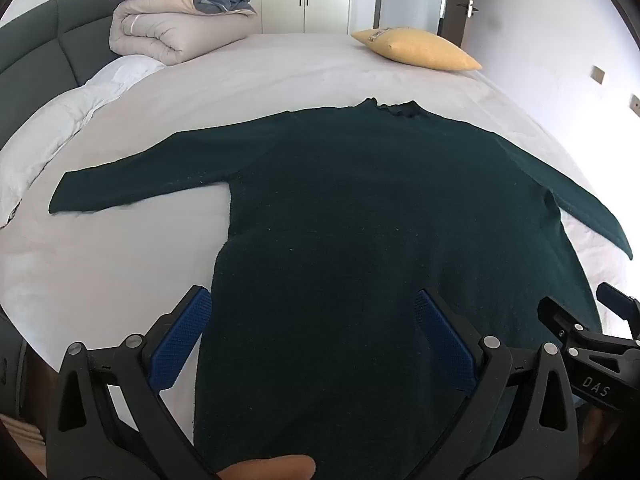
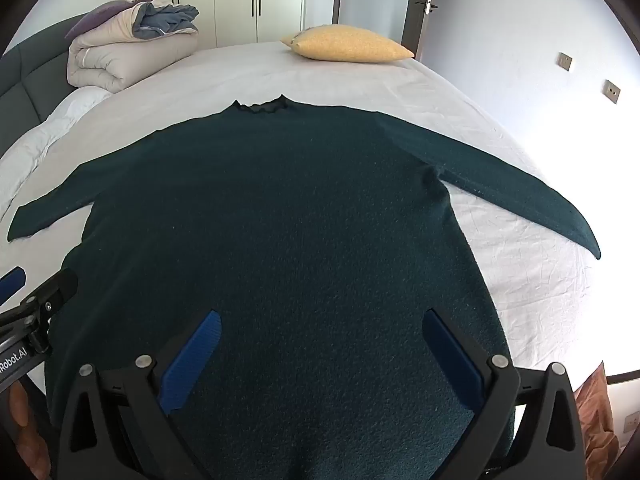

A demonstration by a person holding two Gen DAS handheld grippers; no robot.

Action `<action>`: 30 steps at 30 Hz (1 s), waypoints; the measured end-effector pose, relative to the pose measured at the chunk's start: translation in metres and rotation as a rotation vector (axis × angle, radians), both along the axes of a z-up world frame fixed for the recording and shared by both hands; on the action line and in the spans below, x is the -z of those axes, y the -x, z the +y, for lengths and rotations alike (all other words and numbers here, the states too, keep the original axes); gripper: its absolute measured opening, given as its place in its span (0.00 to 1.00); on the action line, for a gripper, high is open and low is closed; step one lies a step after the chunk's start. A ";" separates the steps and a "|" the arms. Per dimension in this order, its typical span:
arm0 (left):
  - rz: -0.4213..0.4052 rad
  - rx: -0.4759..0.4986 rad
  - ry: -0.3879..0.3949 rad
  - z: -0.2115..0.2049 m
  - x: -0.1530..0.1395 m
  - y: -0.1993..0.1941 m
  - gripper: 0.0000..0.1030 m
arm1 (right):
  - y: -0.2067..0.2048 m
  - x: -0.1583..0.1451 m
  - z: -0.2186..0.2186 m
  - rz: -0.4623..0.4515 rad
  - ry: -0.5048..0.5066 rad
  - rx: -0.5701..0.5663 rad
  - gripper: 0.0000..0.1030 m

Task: Fold small clothes

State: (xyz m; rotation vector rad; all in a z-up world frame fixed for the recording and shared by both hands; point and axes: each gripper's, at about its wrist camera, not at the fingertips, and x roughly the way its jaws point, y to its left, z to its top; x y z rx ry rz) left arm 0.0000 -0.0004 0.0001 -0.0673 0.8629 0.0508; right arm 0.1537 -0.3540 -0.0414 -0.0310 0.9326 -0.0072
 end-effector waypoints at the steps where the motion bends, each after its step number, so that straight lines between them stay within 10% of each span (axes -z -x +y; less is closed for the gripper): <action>1: 0.000 -0.001 -0.002 0.000 0.000 0.000 1.00 | 0.000 0.000 0.000 0.001 -0.003 0.000 1.00; 30: 0.010 0.001 0.000 0.002 0.004 0.000 1.00 | 0.005 0.003 0.002 0.001 0.000 0.000 1.00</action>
